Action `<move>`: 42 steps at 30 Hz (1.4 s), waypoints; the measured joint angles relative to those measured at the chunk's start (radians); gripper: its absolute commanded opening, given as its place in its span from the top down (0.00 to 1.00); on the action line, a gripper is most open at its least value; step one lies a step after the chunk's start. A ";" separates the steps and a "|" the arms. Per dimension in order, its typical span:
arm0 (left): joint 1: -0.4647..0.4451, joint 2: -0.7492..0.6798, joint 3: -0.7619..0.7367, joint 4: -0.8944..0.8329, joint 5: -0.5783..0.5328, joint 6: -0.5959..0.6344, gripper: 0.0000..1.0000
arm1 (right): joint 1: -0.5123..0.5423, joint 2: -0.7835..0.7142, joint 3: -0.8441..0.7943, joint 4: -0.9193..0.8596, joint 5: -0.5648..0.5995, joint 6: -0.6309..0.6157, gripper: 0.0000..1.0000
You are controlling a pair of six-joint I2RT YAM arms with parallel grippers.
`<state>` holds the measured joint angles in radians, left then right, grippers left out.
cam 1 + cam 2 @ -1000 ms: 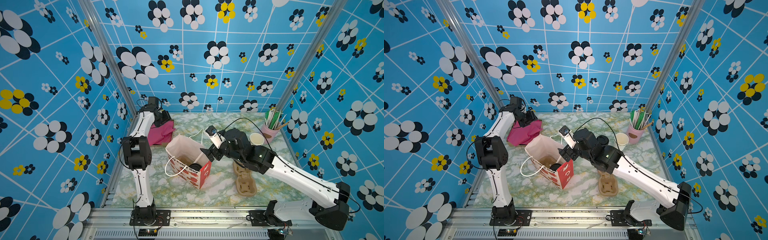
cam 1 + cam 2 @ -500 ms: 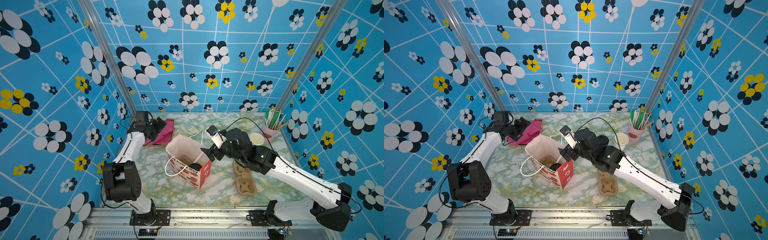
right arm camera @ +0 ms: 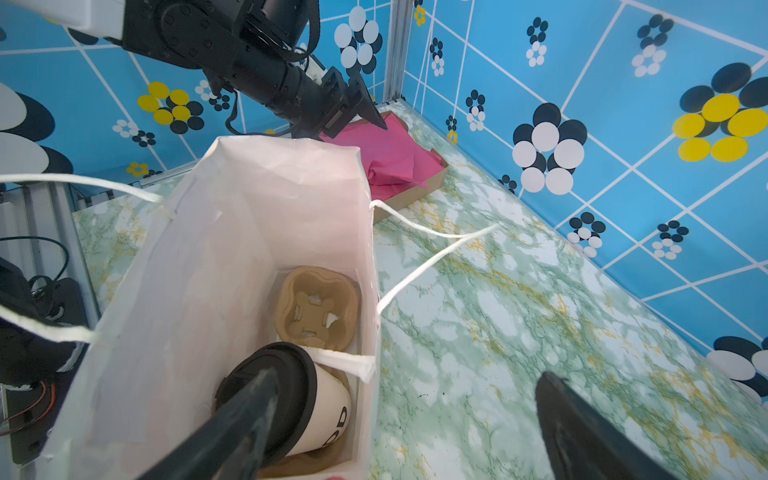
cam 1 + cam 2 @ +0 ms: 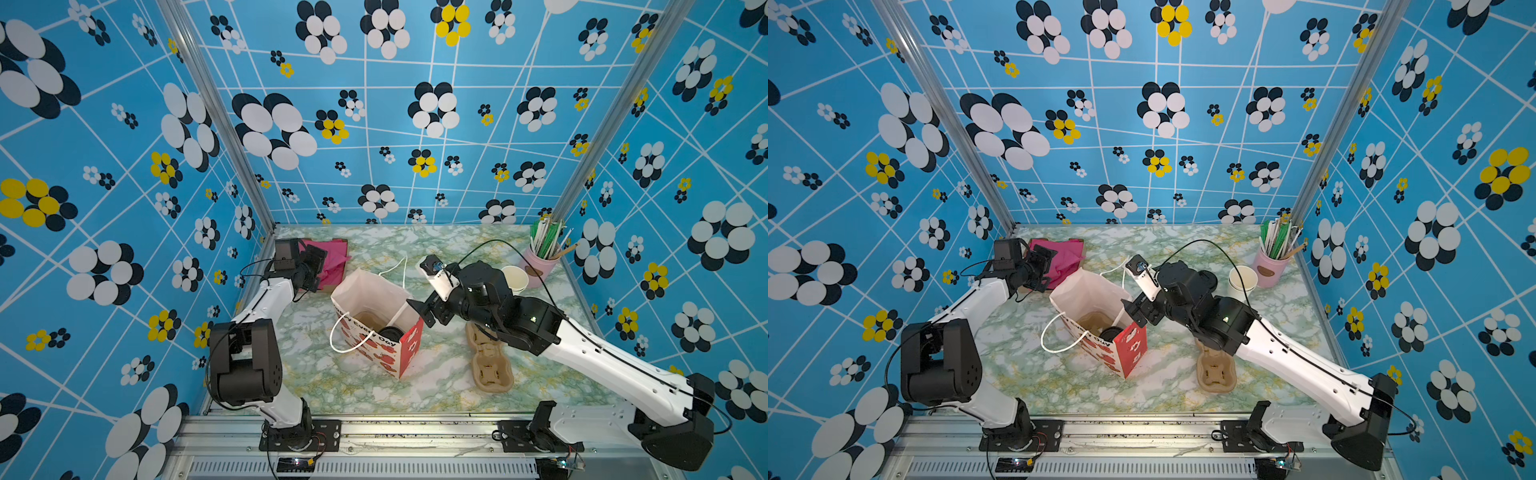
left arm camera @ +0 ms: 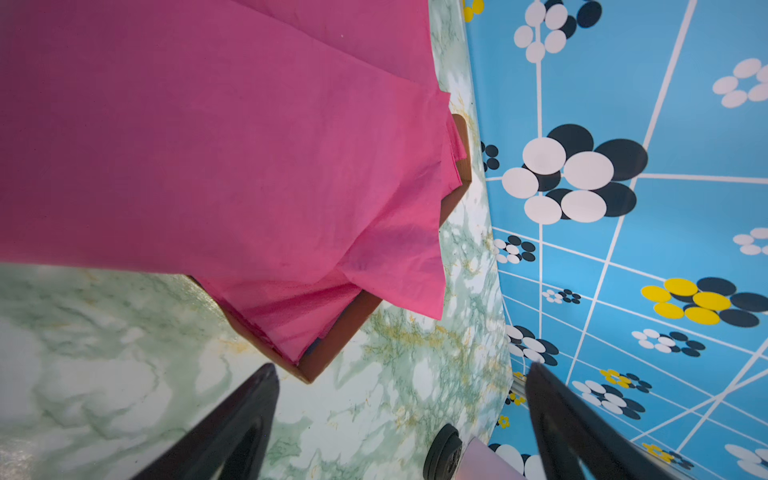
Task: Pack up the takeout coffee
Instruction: 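Lift the pink napkin up out of the tray with the left gripper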
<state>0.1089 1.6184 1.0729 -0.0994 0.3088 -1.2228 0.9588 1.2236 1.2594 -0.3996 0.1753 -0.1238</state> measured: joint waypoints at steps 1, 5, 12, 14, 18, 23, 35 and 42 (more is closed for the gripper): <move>0.003 0.016 0.000 0.007 -0.002 -0.017 0.09 | -0.001 -0.001 -0.002 0.000 0.000 0.000 0.01; 0.014 0.072 0.000 0.018 -0.004 -0.056 0.10 | -0.005 -0.001 -0.008 0.000 0.000 0.000 0.01; 0.035 0.140 0.003 0.025 0.003 -0.105 0.14 | -0.006 -0.001 -0.008 0.000 0.003 0.000 0.01; 0.046 0.163 0.008 0.025 0.008 -0.116 0.18 | -0.006 -0.001 -0.008 0.000 0.003 0.000 0.01; 0.065 0.201 0.027 0.025 0.018 -0.127 0.30 | -0.006 0.001 -0.008 0.000 0.003 0.000 0.01; 0.074 0.207 0.061 0.026 0.021 -0.126 0.47 | -0.006 0.006 -0.008 0.000 0.003 0.000 0.01; 0.078 0.207 0.070 0.021 0.021 -0.111 0.96 | -0.006 0.015 -0.008 0.000 0.003 0.000 0.01; 0.087 0.191 0.126 -0.031 0.021 -0.023 1.00 | -0.006 0.016 -0.008 -0.001 0.003 0.000 0.01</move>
<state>0.1963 1.8095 1.1984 -0.1303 0.3298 -1.2457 0.9524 1.2392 1.2514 -0.4004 0.1780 -0.1238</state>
